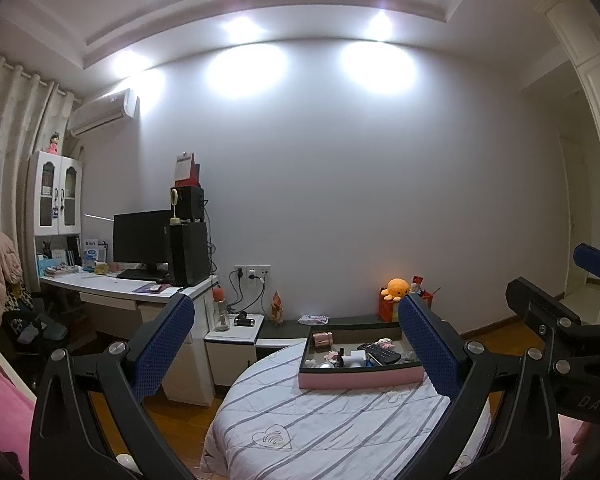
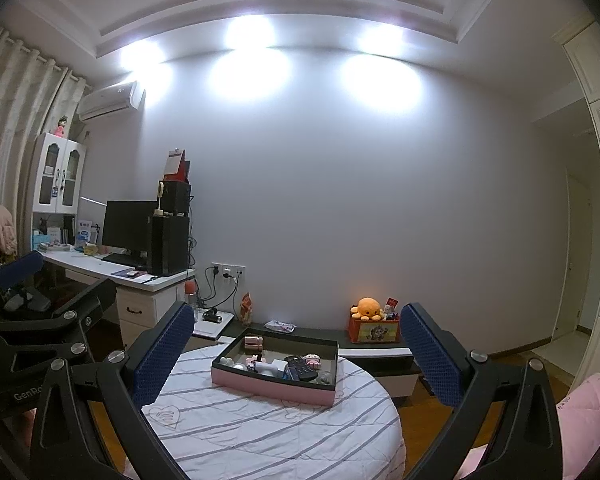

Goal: Organize rigid objects

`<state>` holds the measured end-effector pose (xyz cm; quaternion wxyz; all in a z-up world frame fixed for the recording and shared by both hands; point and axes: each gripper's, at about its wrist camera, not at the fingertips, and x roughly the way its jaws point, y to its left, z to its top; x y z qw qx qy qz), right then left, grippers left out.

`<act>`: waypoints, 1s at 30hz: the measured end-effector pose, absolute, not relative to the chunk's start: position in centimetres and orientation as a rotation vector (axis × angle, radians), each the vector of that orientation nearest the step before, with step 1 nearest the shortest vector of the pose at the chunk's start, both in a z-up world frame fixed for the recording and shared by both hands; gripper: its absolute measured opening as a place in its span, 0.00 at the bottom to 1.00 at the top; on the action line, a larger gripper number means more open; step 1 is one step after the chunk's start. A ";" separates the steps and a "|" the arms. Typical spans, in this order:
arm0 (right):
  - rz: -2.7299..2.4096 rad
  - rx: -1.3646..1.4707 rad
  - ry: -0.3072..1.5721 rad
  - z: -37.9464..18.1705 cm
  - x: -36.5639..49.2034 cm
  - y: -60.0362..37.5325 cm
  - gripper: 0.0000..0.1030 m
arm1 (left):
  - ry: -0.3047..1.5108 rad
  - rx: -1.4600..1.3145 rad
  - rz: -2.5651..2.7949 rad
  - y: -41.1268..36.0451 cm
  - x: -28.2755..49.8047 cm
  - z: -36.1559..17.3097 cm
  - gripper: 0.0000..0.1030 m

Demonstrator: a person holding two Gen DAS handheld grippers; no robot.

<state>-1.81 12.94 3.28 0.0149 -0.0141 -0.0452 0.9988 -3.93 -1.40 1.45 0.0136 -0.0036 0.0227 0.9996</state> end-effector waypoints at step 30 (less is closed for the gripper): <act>3.102 -0.082 -0.139 3.0 -2.1 12.7 1.00 | 0.082 -0.020 3.114 -1.3 -4.2 0.8 1.00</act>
